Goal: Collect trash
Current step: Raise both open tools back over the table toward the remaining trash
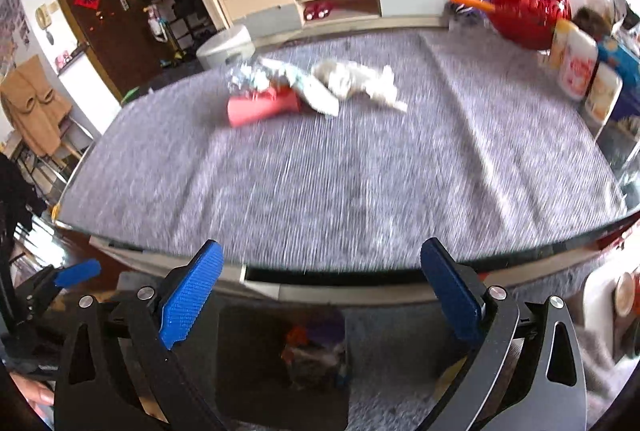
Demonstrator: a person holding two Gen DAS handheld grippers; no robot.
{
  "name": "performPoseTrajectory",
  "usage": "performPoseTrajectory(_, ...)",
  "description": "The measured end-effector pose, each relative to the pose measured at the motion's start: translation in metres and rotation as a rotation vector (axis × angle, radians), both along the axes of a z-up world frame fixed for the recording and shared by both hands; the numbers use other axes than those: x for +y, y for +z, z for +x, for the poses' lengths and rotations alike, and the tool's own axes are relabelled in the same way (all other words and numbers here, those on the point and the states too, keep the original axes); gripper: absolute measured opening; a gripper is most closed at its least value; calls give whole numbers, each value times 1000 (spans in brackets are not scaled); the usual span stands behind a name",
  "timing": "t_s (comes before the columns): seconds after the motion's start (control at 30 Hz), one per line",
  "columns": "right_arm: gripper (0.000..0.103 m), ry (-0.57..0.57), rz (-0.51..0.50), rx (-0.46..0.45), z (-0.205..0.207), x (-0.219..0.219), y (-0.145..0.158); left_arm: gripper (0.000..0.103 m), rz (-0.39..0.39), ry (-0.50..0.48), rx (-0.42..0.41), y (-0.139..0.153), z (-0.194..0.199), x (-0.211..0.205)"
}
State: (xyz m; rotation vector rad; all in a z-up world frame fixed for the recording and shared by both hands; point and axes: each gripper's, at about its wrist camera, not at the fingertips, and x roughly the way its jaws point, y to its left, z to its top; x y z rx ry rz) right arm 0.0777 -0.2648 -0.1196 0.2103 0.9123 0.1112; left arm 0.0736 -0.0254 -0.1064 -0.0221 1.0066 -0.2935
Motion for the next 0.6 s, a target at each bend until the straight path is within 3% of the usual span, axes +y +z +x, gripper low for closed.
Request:
performPoseTrajectory(0.27,99,-21,-4,-17,34,-18,14,95,2,23,-36,28,46,-1)
performPoseTrajectory(0.6,99,-70,-16,14,95,-37,2,95,37,18,-6,16,102,-11)
